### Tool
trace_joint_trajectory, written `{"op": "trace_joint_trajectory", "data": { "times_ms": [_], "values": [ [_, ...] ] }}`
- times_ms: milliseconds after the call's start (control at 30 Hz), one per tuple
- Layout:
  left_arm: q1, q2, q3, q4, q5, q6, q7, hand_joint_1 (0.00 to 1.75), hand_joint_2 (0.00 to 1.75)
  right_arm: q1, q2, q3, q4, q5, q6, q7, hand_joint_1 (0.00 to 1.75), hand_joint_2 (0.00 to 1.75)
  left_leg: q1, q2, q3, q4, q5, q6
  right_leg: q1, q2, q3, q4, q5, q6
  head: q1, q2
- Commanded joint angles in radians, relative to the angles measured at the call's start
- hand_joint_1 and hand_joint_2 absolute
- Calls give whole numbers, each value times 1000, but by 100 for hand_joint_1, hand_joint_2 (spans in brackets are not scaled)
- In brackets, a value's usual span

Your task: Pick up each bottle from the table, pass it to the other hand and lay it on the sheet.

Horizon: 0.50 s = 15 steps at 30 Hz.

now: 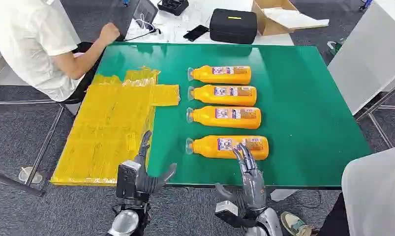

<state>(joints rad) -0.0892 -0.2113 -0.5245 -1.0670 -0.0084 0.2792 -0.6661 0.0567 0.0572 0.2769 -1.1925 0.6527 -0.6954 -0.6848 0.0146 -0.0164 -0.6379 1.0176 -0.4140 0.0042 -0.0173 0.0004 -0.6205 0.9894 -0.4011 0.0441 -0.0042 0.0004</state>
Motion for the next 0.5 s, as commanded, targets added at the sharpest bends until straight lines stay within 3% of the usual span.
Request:
{"op": "trace_joint_trajectory", "data": {
  "times_ms": [33,500],
  "values": [
    [-37,19,-18,35,-8,5,5,0,175,-42,4,-3,34,2,-3,0,0,175,1,3,6,0,-2,1,1,1,6,-1,-1,-2,0,0],
    [-22,22,-16,41,-12,14,11,0,175,-36,6,-1,40,-16,-3,-1,0,175,0,2,6,-1,-2,0,1,1,5,-1,-1,-2,0,0]
  ]
}}
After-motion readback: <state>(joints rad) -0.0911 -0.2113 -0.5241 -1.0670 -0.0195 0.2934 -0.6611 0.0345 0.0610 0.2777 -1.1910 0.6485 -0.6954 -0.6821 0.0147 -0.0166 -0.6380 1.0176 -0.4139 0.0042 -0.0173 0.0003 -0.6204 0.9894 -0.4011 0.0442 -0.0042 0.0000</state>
